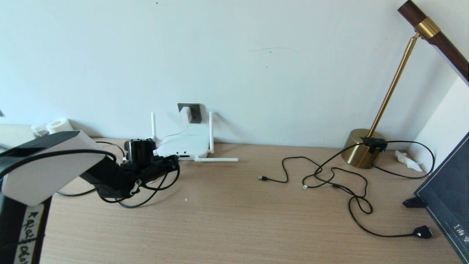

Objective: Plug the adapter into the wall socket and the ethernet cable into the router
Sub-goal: Align cable and router interface

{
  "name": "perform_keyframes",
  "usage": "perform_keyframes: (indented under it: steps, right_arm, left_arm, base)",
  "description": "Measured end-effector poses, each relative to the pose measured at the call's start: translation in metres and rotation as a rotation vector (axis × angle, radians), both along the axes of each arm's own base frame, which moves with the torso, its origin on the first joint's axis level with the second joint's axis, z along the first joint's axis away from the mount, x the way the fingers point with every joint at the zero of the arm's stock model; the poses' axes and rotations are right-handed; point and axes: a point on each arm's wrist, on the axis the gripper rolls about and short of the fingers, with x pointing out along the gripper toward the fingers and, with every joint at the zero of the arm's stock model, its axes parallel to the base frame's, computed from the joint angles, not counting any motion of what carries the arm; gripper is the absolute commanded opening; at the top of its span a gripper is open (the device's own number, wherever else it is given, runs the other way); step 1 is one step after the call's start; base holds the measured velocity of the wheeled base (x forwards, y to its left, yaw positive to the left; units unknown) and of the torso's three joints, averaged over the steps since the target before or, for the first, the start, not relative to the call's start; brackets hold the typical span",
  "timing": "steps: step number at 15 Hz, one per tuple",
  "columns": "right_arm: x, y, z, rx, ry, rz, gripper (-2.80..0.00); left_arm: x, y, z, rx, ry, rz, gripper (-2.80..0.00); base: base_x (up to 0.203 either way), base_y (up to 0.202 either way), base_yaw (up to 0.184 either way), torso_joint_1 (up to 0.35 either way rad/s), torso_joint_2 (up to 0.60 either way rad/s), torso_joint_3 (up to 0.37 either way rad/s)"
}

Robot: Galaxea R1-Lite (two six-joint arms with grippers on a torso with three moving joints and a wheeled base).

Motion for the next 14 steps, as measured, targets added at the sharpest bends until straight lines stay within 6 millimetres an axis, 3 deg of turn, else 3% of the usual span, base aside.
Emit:
perform_keyframes:
  steps: [14]
  right_arm:
    - [0.0000, 0.0000, 0.0000, 0.000, 0.000, 0.001, 0.00]
  left_arm:
    - [0.0022, 0.0047, -0.0048, 0.017, 0.003, 0.002, -2.80]
  base:
    - [0.000, 0.000, 0.000, 0.000, 0.00, 0.000]
